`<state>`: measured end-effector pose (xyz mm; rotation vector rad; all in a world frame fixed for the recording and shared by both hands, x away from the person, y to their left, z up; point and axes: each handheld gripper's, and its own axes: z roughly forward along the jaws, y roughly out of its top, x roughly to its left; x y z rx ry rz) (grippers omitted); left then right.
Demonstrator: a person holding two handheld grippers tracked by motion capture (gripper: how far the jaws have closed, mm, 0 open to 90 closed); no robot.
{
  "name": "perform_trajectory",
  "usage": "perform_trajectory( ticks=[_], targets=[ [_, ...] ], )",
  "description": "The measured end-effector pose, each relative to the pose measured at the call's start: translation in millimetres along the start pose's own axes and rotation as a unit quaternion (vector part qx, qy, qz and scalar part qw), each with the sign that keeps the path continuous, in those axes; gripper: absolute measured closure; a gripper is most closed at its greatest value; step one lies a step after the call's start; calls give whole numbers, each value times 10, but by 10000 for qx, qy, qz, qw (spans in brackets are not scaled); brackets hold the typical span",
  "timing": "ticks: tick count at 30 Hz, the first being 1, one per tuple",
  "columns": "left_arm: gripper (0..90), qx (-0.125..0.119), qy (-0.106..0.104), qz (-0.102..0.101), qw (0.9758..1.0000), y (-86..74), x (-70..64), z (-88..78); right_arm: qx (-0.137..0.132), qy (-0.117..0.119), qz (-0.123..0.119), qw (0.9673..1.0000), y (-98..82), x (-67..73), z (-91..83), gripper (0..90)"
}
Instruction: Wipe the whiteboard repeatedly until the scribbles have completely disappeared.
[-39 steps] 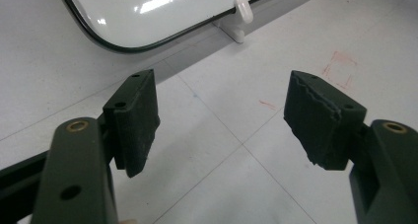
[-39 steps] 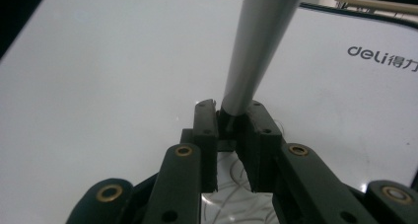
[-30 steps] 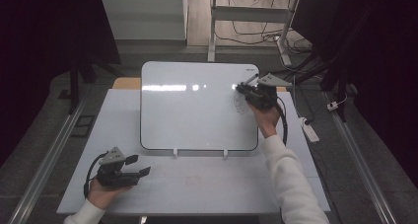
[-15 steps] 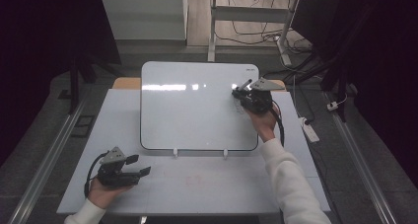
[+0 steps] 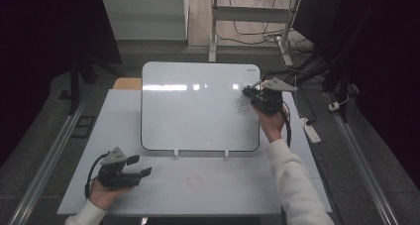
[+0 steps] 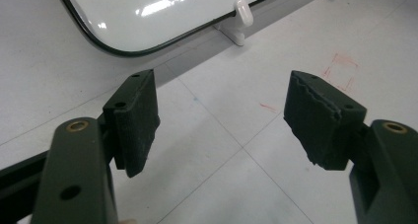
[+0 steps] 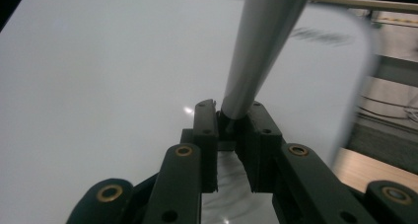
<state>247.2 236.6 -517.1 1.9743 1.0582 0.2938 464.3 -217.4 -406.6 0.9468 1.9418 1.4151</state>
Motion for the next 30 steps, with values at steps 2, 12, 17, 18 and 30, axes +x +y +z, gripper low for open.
perform_trajectory(
  ticks=[2, 12, 17, 18, 30],
  targets=[
    [298, -17, -2, 5, 10000, 1, -3, -7, -40, -49, 88, 9999, 9, -48, -10, 776],
    [298, -3, -7, 34, 10000, 8, -16, 7, 175, 280, -325, 9989, -74, 177, 34, 775],
    [298, -31, -15, -2, 10000, 7, 2, -3, 48, 200, -66, 9998, -34, 109, 52, 775],
    [298, -33, -12, -1, 10000, 6, 5, -4, 99, 366, -106, 9992, -64, 158, 64, 776],
    [298, -45, -4, 14, 10000, 8, -3, -10, -12, 84, -68, 9999, -16, 28, 20, 775]
  ],
)
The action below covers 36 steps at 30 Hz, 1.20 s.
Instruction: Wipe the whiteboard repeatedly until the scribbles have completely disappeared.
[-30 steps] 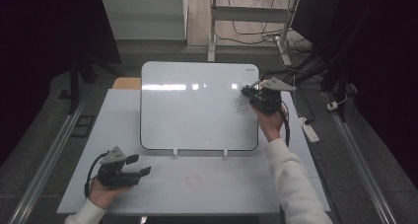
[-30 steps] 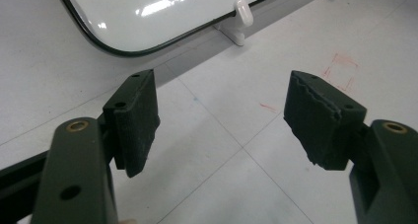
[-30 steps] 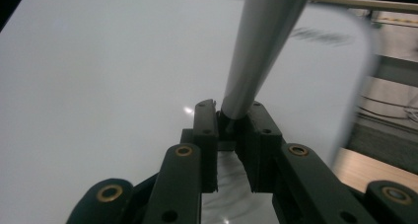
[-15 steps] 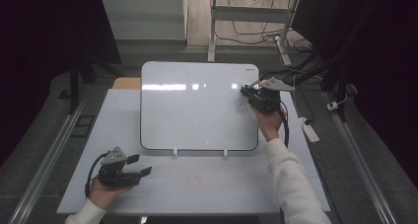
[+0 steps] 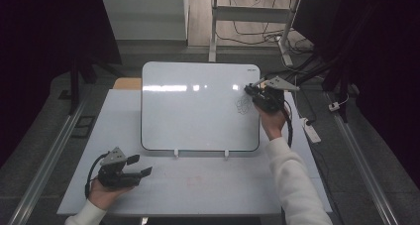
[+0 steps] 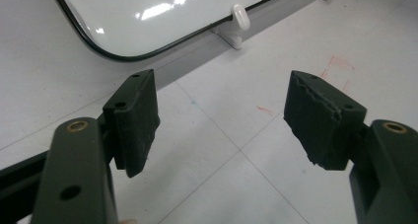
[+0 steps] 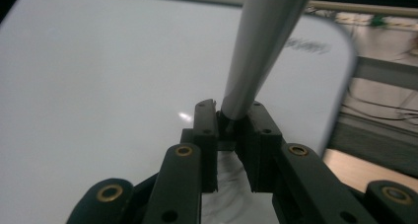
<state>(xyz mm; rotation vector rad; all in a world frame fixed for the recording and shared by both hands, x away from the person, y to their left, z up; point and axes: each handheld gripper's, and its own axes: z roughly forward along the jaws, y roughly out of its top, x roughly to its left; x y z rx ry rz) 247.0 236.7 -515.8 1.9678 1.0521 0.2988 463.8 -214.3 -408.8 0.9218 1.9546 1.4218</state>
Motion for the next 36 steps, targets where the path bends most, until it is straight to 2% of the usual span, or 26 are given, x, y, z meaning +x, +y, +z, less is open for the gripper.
perform_trajectory(
  ticks=[2, 3, 4, 6, 7, 9, 10, 11, 13, 15, 16, 17, 18, 19, 20, 21, 24, 25, 26, 27, 30, 31, 33, 36],
  targets=[
    [298, 24, -11, -16, 10000, -1, 17, 11, 136, 316, -186, 9992, -52, 112, 34, 776],
    [298, 34, -3, -23, 10000, -2, 15, 17, 179, 311, -369, 9987, -58, 153, 41, 776],
    [298, 34, -3, -23, 10000, -2, 15, 17, 185, 258, -432, 9986, -41, 149, 42, 776],
    [297, 53, -3, -1, 10000, 1, 8, 25, 43, -64, -176, 9998, 19, 42, 19, 776],
    [297, 50, -8, 11, 10000, 1, 0, 23, 43, -64, -176, 9998, 19, 42, 19, 776],
    [298, 32, 3, 18, 10000, 0, -6, 10, -99, -285, 62, 9995, 72, -99, -9, 776],
    [298, 20, -1, 16, 10000, 0, -1, 5, -92, -292, 139, 9994, 76, -141, -24, 776],
    [298, 8, 3, -8, 10000, -2, 4, 3, -38, -202, 86, 9998, 61, -109, -25, 776],
    [298, 10, -2, -18, 10000, -4, 18, 3, 161, 82, -192, 9997, 3, 4, -13, 776],
    [298, 3, 4, -19, 10000, -4, 20, 6, 277, 116, -439, 9986, -16, 51, -22, 776],
    [298, 2, 9, -14, 10000, -2, 17, 8, 277, 116, -439, 9986, -16, 51, -22, 776],
    [298, 4, 19, 8, 10000, 0, 4, 8, 149, -158, -262, 9994, 23, -38, -58, 776],
    [298, 4, 19, 8, 10000, 0, 4, 8, 63, -254, -86, 9996, 38, -109, -73, 776],
    [298, 0, 22, 18, 10000, 1, -4, 4, 16, -279, 58, 9996, 40, -160, -83, 776],
    [298, -13, 20, 29, 10000, 2, -9, -3, 6, -262, 93, 9996, 30, -171, -84, 776],
    [298, -28, 23, 30, 10000, 3, -11, -11, 46, -230, 35, 9997, 18, -144, -85, 775],
    [298, -24, 21, -12, 10000, 1, 11, -7, 277, 235, -178, 9992, -82, 47, -69, 776],
    [298, -16, 24, -17, 10000, 1, 11, -2, 358, 275, -349, 9984, -117, 108, -70, 776],
    [298, -16, 24, -17, 10000, 1, 11, -2, 380, 215, -522, 9977, -127, 124, -80, 776],
    [298, -8, 18, -16, 10000, 1, 8, 3, 318, 123, -461, 9984, -117, 90, -94, 776],
    [298, 6, 23, 21, 10000, 6, -16, 7, 35, -307, -25, 9995, -52, -126, -146, 776],
    [298, -7, 12, 32, 10000, 8, -22, 3, 3, -335, 50, 9994, -41, -171, -151, 776],
    [298, -38, 26, 24, 10000, 10, -14, -9, 21, -305, 28, 9995, -58, -150, -147, 776],
    [298, -32, 20, -5, 10000, 7, 0, -7, 276, 164, -195, 9993, -147, 27, -130, 776]
  ],
)
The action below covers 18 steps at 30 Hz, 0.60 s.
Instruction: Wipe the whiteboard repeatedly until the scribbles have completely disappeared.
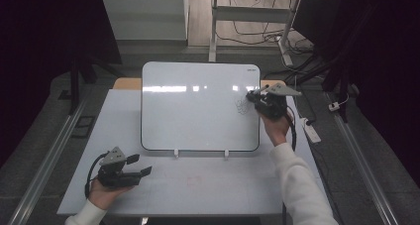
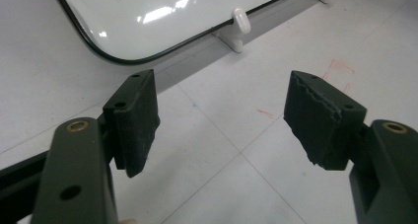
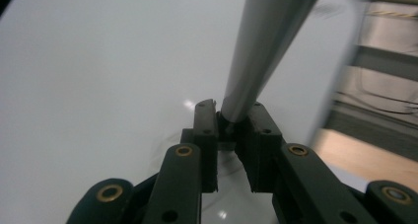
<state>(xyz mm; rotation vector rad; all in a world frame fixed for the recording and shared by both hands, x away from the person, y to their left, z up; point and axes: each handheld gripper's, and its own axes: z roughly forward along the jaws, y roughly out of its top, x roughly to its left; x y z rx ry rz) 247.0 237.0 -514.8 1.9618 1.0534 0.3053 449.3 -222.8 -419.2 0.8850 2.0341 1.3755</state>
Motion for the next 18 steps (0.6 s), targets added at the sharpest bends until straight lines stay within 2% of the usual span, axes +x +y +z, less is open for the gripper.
perform_trajectory(
  ticks=[1, 2, 3, 4, 5, 6, 7, 8, 9, 11, 12, 13, 14, 15, 18],
  targets=[
    [298, 7, -10, -1, 10000, -3, 6, 3, 118, 102, -164, 9997, -36, 71, 0, 776],
    [299, 9, -12, 3, 10000, -4, 4, 4, 184, 121, -329, 9992, -60, 114, -8, 776],
    [298, 13, -7, 6, 10000, -3, 1, 7, 192, 85, -389, 9990, -65, 106, -24, 776],
    [298, 13, -7, 6, 10000, -3, 1, 7, 129, -19, -275, 9995, -56, 61, -47, 776],
    [298, 13, -4, 11, 10000, -2, -5, 9, 129, -19, -275, 9995, -56, 61, -47, 776],
    [298, 15, 1, 20, 10000, 0, -12, 8, -50, -297, 8, 9995, -25, -85, -94, 776],
    [298, 5, -2, 43, 10000, 5, -23, 2, -105, -349, 123, 9993, -19, -135, -106, 776],
    [298, -4, 1, 41, 10000, 5, -26, -3, -114, -343, 164, 9992, -25, -145, -107, 776],
    [298, -4, 1, 41, 10000, 5, -26, -3, -82, -332, 98, 9994, -38, -113, -105, 776],
    [298, -15, 5, 11, 10000, 1, -10, -7, 111, -12, -19, 9999, -100, 16, -90, 776],
    [298, -10, 1, -5, 10000, -1, -3, -4, 204, 183, -139, 9995, -148, 97, -80, 776],
    [298, -10, 1, -5, 10000, -1, -3, -4, 287, 227, -343, 9987, -188, 167, -84, 776],
    [298, 4, -12, -8, 10000, -1, 4, 4, 309, 172, -503, 9981, -208, 193, -96, 776],
    [298, 4, -12, -8, 10000, -1, 4, 4, 275, 122, -481, 9984, -207, 166, -111, 776],
    [298, 28, -17, 25, 10000, 6, -19, 19, 16, -346, -162, 9993, -157, -29, -176, 776]
  ],
)
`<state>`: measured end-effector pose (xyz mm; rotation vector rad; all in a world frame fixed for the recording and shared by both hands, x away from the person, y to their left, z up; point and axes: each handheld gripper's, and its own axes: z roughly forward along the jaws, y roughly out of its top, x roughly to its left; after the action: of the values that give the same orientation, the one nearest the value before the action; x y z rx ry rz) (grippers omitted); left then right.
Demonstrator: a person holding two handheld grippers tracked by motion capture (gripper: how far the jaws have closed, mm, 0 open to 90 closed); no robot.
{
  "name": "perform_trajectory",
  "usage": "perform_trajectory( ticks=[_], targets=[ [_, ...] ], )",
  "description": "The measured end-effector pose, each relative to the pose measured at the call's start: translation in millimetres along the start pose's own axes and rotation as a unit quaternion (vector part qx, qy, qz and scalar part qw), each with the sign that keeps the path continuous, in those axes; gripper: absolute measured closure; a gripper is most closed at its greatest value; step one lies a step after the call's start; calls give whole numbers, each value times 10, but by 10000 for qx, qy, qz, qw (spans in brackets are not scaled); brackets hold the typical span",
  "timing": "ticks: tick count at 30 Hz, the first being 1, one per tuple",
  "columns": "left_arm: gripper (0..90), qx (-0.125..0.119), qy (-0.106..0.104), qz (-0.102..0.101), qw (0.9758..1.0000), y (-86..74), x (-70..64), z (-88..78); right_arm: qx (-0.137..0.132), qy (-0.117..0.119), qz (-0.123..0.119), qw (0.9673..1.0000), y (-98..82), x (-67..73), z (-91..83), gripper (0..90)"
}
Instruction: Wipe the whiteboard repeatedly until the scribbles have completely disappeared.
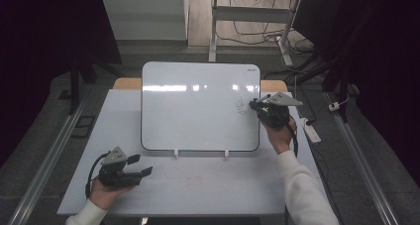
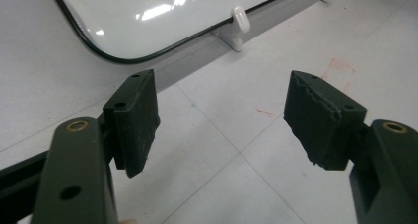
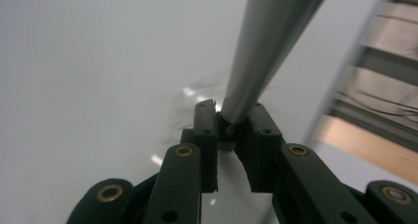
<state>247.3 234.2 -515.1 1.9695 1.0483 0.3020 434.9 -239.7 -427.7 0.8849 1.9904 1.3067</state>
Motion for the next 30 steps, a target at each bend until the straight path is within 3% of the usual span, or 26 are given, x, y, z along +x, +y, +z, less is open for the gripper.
perform_trajectory(
  ticks=[1, 2, 5, 7, 8, 9, 11, 13, 14, 15, 17, 19, 20, 23, 24, 26, 27, 28, 30],
  targets=[
    [298, -5, -4, 7, 10000, 2, -12, 0, 0, 0, 0, 10000, 0, 0, 0, 776],
    [298, -13, -10, 26, 10000, 5, -18, -4, -23, 50, 161, 9999, -13, -21, -10, 776],
    [298, -25, -8, -3, 10000, 5, 0, -6, 234, 482, -172, 9984, -122, 208, -1, 776],
    [298, -19, -12, -29, 10000, 4, 10, 1, 258, 473, -483, 9974, -171, 287, -11, 776],
    [298, -19, -12, -29, 10000, 4, 10, 1, 258, 473, -483, 9974, -171, 287, -11, 776],
    [298, -15, -1, -13, 10000, 4, 3, -2, 91, 238, -239, 9994, -150, 188, -40, 776],
    [298, -36, 0, 6, 10000, 3, -9, -15, -37, 157, 41, 9999, -159, 79, -60, 777],
    [298, -57, 9, -9, 10000, 4, -3, -23, -2, 196, 19, 9998, -191, 124, -66, 777],
    [298, -57, 9, -9, 10000, 4, -3, -23, 74, 327, -36, 9994, -205, 178, -63, 777],
    [298, -54, 7, -34, 10000, 7, 11, -16, 115, 430, -151, 9989, -218, 231, -52, 776],
    [298, -43, 3, -44, 10000, 8, 14, -9, 166, 380, -374, 9984, -202, 260, -42, 776],
    [298, -27, 1, -24, 10000, 10, 5, -3, 84, 322, -235, 9992, -191, 228, -39, 776],
    [298, -24, -2, -3, 10000, 10, -3, -6, -24, 341, 77, 9994, -194, 195, -26, 777],
    [298, -63, 3, -12, 10000, 8, -3, -20, 101, 542, -236, 9982, -205, 325, 12, 776],
    [298, -64, 1, -29, 10000, 9, 7, -18, 124, 491, -379, 9980, -188, 333, 13, 777],
    [298, -49, 2, -48, 10000, 10, 15, -10, 77, 387, -345, 9986, -171, 302, 10, 777],
    [298, -42, -11, -38, 10000, 8, 12, -10, -107, 184, 24, 9998, -146, 176, -6, 776],
    [298, -43, -5, -22, 10000, 8, 6, -13, -162, 223, 194, 9994, -153, 147, -2, 777],
    [298, -61, -5, -11, 10000, 7, 3, -20, -56, 351, 33, 9994, -179, 247, 21, 777]
  ],
)
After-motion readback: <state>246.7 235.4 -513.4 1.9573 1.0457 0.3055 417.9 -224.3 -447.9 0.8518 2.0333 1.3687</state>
